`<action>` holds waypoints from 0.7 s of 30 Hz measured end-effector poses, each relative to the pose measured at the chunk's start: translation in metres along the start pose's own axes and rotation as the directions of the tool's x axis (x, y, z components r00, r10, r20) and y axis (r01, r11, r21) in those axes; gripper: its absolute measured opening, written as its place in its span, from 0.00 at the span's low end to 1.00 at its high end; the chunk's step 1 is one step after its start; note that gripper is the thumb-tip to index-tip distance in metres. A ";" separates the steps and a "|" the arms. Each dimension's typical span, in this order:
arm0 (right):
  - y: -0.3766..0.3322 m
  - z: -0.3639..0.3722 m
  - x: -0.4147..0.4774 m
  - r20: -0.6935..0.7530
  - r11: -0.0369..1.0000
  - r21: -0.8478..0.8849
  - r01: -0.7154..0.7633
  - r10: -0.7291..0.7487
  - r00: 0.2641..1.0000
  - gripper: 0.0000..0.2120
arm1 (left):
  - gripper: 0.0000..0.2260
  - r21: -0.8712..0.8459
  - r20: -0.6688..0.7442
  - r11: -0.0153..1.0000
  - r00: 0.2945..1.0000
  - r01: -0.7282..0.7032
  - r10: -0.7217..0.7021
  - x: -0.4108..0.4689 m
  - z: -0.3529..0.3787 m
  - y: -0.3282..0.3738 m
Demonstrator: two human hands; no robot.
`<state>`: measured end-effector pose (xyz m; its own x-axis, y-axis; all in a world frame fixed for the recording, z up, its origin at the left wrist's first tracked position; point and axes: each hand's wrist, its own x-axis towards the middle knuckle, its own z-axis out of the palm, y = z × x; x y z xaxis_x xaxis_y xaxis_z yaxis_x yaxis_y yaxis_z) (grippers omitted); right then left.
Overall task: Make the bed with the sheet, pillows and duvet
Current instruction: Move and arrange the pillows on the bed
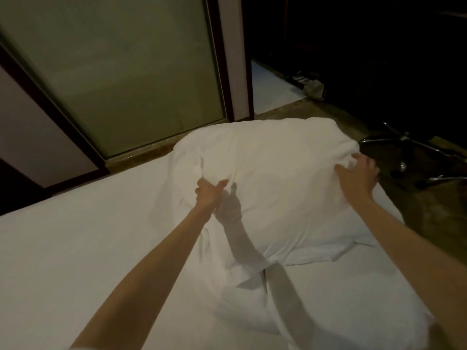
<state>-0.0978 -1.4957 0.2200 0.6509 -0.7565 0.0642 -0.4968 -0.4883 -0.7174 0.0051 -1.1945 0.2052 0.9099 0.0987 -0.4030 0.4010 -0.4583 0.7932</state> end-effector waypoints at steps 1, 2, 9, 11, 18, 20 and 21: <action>0.000 0.001 0.006 0.027 0.999 -0.041 -0.011 0.012 1.000 0.27 | 0.38 0.017 -0.025 1.000 1.000 0.012 -0.011 0.003 0.003 0.003; 0.001 0.003 0.013 0.053 0.998 -0.065 -0.027 0.030 0.998 0.30 | 0.39 0.025 -0.050 1.000 0.999 0.018 -0.017 0.007 0.006 0.003; -0.027 0.021 0.021 0.176 0.978 -0.124 -0.170 0.190 0.966 0.43 | 0.39 -0.145 0.056 0.989 0.998 0.041 -0.034 0.017 0.015 -0.012; -0.039 0.027 0.009 0.167 0.987 -0.081 -0.138 0.149 0.975 0.41 | 0.39 -0.152 0.037 0.984 0.996 0.091 -0.086 0.020 0.012 -0.023; -0.072 0.036 -0.038 0.170 0.991 0.059 -0.122 0.111 0.979 0.33 | 0.26 -0.242 0.047 0.959 0.989 0.145 -0.138 0.021 -0.026 -0.042; -0.080 0.039 -0.055 0.171 0.989 0.091 -0.115 0.098 0.980 0.30 | 0.20 -0.283 0.019 0.956 0.997 0.080 -0.078 0.017 -0.039 -0.042; -0.085 0.040 -0.065 0.174 0.987 0.109 -0.114 0.094 0.980 0.29 | 0.19 -0.304 0.005 0.952 0.999 0.033 -0.033 0.011 -0.046 -0.039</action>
<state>-0.0746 -1.3879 0.2487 0.6909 -0.7120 -0.1253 -0.5022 -0.3480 -0.7916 0.0047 -1.1350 0.1907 0.8954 0.1092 -0.4317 0.4446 -0.1648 0.8805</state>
